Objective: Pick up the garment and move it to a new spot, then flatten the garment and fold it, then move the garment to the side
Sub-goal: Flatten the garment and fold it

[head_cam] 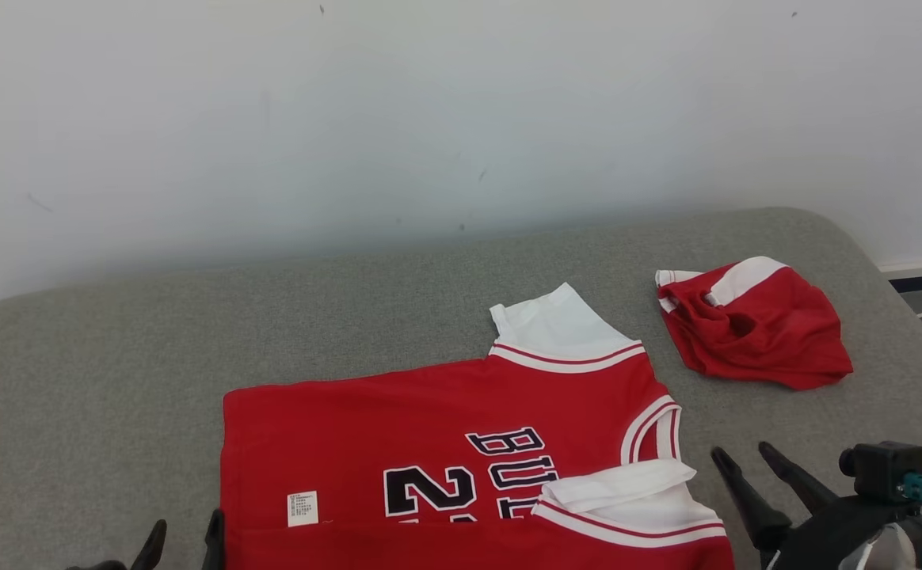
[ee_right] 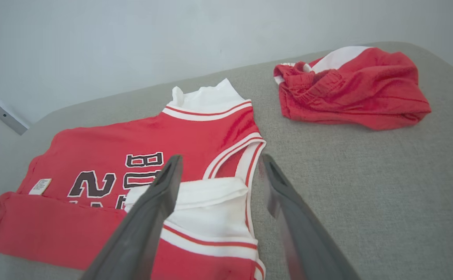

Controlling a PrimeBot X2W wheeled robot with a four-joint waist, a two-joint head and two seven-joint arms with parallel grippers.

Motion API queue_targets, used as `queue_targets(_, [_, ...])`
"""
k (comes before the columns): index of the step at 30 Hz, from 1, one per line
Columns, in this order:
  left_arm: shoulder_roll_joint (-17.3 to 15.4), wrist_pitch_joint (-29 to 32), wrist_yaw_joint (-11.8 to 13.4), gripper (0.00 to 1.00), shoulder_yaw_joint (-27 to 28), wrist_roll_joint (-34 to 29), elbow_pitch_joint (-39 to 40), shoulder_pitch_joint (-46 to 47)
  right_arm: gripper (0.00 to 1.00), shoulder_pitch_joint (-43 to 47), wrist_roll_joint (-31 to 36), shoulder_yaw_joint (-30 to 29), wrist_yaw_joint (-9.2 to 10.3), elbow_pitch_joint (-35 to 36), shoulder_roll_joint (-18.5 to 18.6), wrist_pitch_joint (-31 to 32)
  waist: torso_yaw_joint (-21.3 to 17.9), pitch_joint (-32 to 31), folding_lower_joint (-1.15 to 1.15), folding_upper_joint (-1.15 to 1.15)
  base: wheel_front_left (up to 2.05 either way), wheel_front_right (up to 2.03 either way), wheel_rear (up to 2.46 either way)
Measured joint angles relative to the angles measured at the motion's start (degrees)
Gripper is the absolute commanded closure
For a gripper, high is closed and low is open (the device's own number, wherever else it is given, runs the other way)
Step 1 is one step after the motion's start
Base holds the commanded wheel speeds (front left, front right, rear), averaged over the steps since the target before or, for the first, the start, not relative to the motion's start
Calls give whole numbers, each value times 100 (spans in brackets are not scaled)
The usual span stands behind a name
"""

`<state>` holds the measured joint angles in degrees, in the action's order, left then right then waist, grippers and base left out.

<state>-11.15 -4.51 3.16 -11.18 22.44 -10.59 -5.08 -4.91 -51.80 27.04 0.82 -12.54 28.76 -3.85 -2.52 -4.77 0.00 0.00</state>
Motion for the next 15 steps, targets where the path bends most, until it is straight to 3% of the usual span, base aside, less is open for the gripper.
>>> queue_targets(10, [7,-280,164,0,105,-135,322,-76,0,-9,359,-250,279,381,-53,-812,-68,17,0,0,0,0,0])
queue_targets(15, [43,-398,222,0,181,-135,494,-275,0,93,478,-483,400,413,-45,-935,-120,43,0,0,0,0,0])
